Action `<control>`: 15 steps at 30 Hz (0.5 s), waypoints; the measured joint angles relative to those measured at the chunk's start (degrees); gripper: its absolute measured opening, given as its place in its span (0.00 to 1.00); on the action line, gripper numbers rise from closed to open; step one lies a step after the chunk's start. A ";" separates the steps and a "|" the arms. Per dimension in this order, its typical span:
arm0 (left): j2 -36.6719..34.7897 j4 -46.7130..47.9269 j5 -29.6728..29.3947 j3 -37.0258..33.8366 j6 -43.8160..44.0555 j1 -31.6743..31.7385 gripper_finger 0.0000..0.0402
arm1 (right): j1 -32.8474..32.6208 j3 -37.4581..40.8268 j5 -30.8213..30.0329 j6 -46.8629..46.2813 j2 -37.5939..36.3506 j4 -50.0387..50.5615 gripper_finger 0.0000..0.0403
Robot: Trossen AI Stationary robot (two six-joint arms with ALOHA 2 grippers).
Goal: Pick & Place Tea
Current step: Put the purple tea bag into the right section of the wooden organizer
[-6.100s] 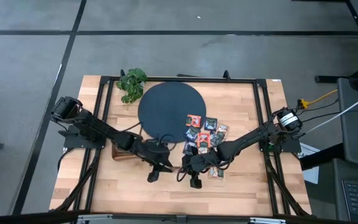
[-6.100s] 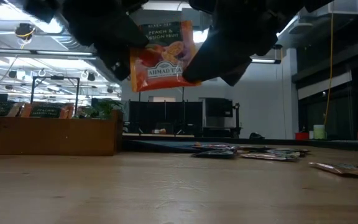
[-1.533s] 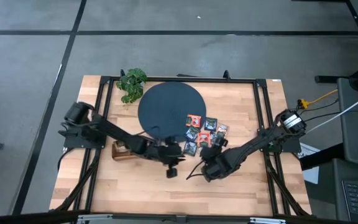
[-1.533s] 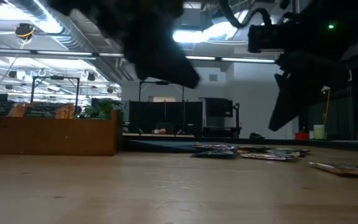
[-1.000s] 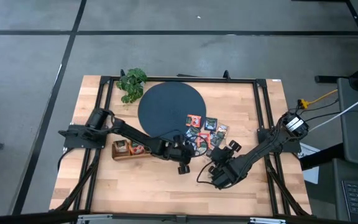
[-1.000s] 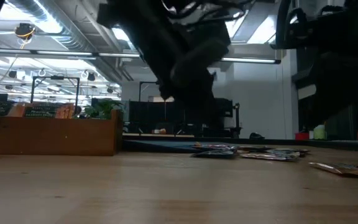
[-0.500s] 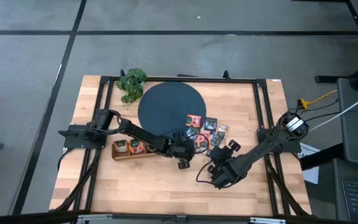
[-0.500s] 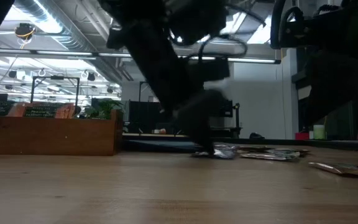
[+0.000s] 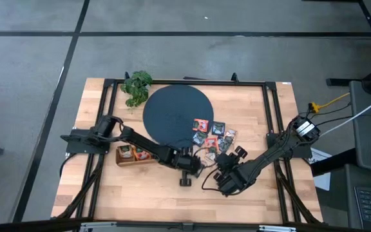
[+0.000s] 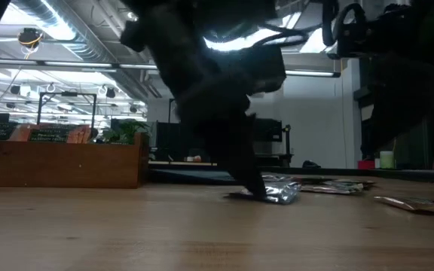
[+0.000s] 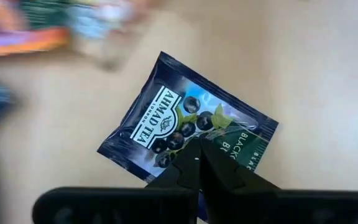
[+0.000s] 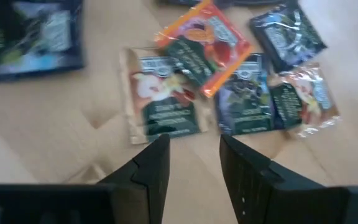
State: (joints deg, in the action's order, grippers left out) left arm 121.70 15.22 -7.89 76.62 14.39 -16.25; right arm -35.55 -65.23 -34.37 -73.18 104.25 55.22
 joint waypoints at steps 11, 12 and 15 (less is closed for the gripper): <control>-1.14 5.41 2.31 -0.11 -1.73 -4.42 0.01 | 2.03 0.02 14.11 17.56 0.00 -18.46 0.35; -1.30 6.09 2.34 -0.09 -1.72 -4.61 0.01 | 2.15 0.02 15.62 19.81 0.00 -19.99 0.35; -1.49 7.72 1.58 -0.09 -1.75 -5.21 0.01 | 2.36 0.02 18.54 25.86 0.00 -24.12 0.35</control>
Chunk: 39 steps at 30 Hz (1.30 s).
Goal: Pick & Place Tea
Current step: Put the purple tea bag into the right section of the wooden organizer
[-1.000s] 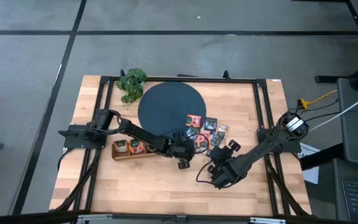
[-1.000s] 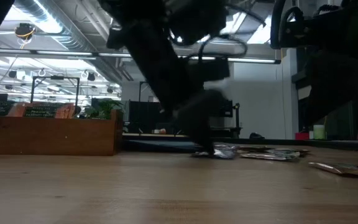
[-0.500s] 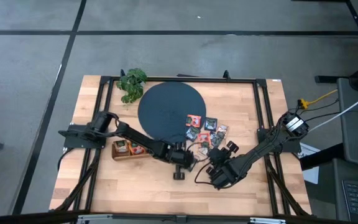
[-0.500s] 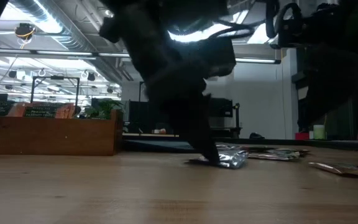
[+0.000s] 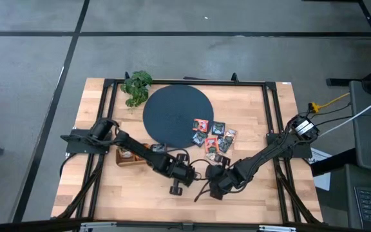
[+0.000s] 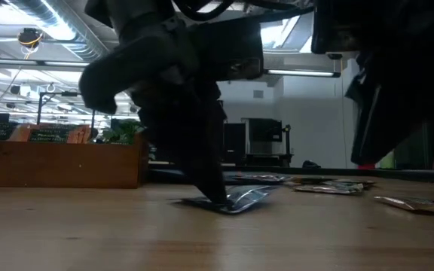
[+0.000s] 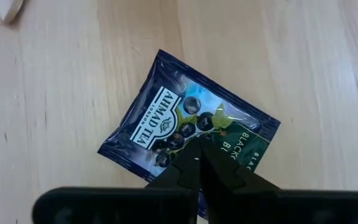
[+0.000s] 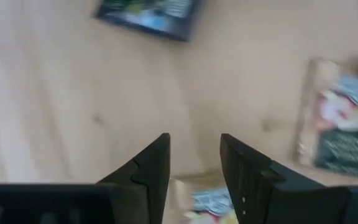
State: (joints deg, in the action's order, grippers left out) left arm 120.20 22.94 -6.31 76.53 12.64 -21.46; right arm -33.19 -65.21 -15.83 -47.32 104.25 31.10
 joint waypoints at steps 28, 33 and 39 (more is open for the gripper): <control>0.28 4.05 -19.07 -0.26 -2.65 -7.79 0.01 | 4.02 0.00 1.12 6.00 6.12 -15.13 0.37; 0.33 4.78 -21.05 -0.31 -1.29 -9.19 0.01 | 6.93 0.00 3.96 4.82 6.12 -16.40 0.43; 0.43 4.88 -25.85 -0.34 -1.15 -11.25 0.01 | 10.07 0.00 8.81 5.17 6.12 -18.39 0.49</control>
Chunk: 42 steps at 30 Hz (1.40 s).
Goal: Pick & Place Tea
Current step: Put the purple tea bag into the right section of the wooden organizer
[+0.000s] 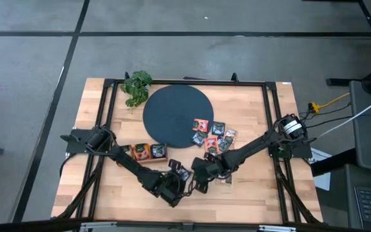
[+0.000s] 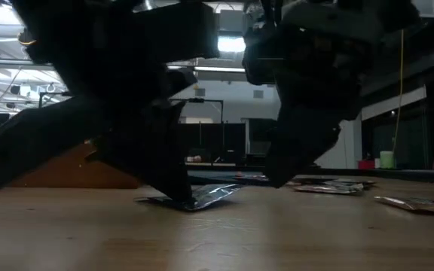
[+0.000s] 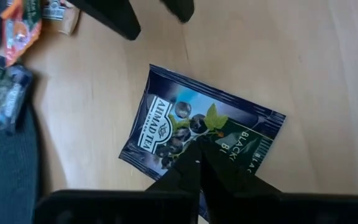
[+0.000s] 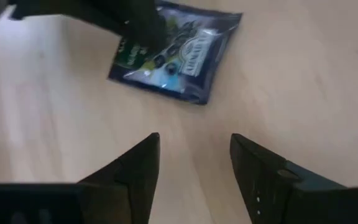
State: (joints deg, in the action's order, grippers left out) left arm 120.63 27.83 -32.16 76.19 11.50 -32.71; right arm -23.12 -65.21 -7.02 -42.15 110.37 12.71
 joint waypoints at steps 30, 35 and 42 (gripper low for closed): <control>0.27 0.42 -8.82 -0.05 0.80 -2.01 0.01 | 9.92 -0.09 19.70 1.69 5.33 -13.84 0.51; 0.18 0.15 -9.29 0.01 1.16 -1.88 0.01 | 9.84 -0.09 22.06 0.65 5.57 -14.19 0.51; 0.05 -0.59 -6.59 0.08 1.24 -0.88 0.01 | 9.63 0.02 23.64 0.66 5.73 -15.51 0.51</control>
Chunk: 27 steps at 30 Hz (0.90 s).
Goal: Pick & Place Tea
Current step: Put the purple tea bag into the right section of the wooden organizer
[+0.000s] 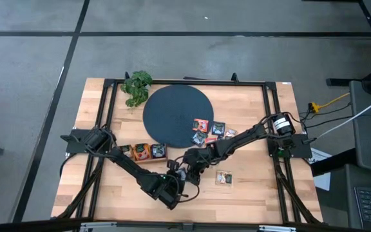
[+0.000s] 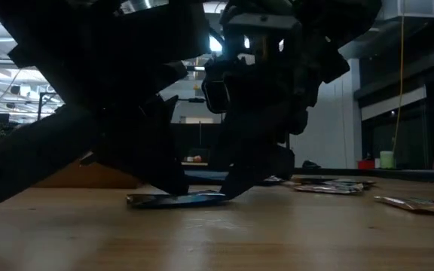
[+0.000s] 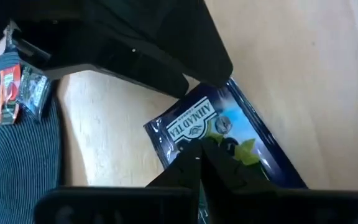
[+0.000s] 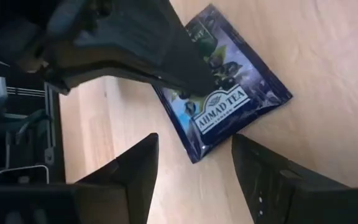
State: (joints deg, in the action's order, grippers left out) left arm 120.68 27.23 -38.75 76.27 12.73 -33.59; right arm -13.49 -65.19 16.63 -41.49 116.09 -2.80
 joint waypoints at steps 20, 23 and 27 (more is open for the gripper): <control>-7.70 4.74 17.49 0.09 9.62 -0.52 0.01 | 0.08 -0.11 -2.71 3.21 -0.11 2.55 0.51; -6.51 4.64 16.84 0.03 9.24 -0.37 0.01 | 0.06 -0.11 -3.13 3.23 -0.13 2.49 0.51; -5.32 4.48 17.72 0.03 9.10 0.32 0.01 | 0.00 -0.11 -3.25 3.38 -0.13 2.47 0.51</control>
State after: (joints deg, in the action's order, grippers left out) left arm 115.36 31.72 -21.03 76.29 21.83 -33.27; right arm -13.49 -65.30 13.37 -38.11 115.96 -0.33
